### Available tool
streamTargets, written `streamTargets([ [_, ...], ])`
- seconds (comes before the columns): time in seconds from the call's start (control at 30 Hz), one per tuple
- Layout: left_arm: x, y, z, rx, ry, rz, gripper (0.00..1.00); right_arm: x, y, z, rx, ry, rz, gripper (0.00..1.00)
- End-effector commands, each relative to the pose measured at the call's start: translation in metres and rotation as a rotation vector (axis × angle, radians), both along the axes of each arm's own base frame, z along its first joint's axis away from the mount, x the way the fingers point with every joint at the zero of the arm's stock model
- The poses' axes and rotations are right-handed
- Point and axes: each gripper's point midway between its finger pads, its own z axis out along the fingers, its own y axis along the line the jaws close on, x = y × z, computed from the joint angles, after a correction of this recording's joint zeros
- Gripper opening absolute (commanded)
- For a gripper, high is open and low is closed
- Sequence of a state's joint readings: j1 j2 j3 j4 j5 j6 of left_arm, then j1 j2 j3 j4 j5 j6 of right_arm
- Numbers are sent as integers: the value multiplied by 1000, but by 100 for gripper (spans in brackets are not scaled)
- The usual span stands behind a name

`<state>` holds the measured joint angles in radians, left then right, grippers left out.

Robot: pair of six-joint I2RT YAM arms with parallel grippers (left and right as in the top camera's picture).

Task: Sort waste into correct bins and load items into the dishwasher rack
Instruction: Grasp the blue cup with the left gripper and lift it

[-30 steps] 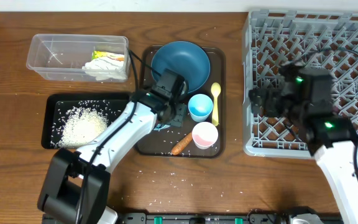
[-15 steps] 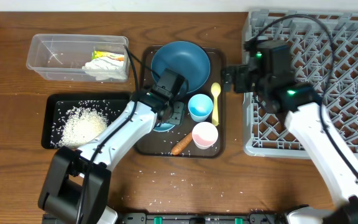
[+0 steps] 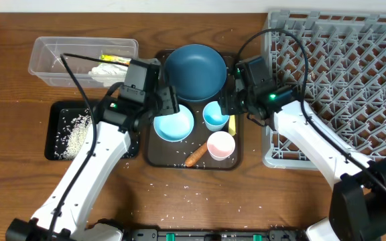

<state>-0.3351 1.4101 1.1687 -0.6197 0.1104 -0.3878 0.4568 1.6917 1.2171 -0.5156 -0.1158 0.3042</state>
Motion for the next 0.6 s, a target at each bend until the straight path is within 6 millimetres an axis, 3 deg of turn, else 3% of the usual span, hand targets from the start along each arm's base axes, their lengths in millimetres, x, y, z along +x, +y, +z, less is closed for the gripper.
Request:
streamTargets([
  [0.0,2,-26,-8,-49,16,-128,68,11,-8,30,38,-59,-39,72],
  [0.17,23,-63,-30,-96,-3,-221,68,12,-38,66,60,-117,-101,81],
  [0.3,27,-93,-47,-131,-1,-289,68,5,-55,80,58,-124,-132,83],
  [0.47,18,-100,-75,-108,76,-307,67,-2,-60,77,44,-97,-135,83],
  [0.57,13,-97,-85,-94,121,-304,58,-3,-61,75,37,-89,-133,82],
])
